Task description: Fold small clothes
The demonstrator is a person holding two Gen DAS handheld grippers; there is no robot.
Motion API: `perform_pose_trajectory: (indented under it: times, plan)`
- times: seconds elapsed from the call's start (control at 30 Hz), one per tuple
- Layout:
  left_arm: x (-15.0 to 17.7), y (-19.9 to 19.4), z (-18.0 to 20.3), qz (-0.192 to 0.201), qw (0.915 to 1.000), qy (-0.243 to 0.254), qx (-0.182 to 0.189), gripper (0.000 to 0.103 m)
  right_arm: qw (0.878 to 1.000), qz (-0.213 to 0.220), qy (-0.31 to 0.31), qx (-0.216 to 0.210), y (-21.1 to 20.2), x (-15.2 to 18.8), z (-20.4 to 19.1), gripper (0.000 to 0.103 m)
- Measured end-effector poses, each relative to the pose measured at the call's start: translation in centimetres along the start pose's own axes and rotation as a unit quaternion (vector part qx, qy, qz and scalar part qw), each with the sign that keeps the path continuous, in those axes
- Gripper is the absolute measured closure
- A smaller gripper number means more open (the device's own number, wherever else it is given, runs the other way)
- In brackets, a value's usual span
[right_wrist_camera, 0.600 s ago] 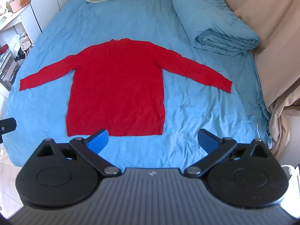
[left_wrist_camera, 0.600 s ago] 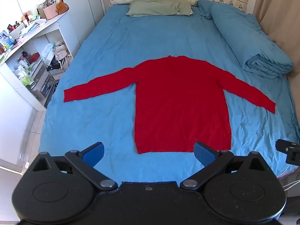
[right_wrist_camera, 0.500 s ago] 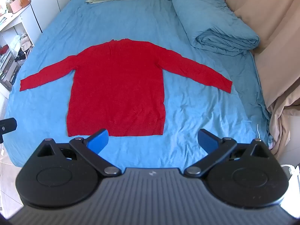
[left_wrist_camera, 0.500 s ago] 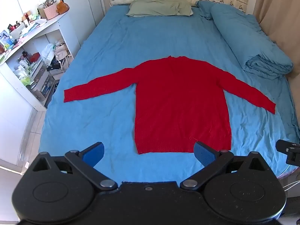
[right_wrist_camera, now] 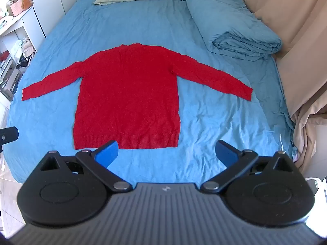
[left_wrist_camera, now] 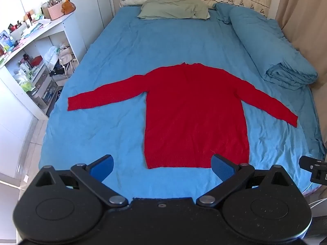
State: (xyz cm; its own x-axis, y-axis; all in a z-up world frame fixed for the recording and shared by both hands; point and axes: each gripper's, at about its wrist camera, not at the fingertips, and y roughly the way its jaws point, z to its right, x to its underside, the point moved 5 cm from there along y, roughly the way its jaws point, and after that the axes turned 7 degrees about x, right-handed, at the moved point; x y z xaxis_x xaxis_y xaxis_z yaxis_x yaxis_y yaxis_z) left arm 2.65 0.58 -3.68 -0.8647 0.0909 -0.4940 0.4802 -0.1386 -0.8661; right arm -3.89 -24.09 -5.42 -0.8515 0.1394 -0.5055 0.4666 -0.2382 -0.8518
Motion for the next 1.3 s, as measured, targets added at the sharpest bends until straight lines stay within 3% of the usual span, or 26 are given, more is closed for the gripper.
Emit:
perform_pose_trajectory:
  times: [1.3]
  plan:
    - [-0.04, 0.00, 0.60, 0.002, 1.0000, 0.005, -0.005, 0.000, 1.000, 0.006, 0.001, 0.002, -0.36, -0.55, -0.09, 0.000]
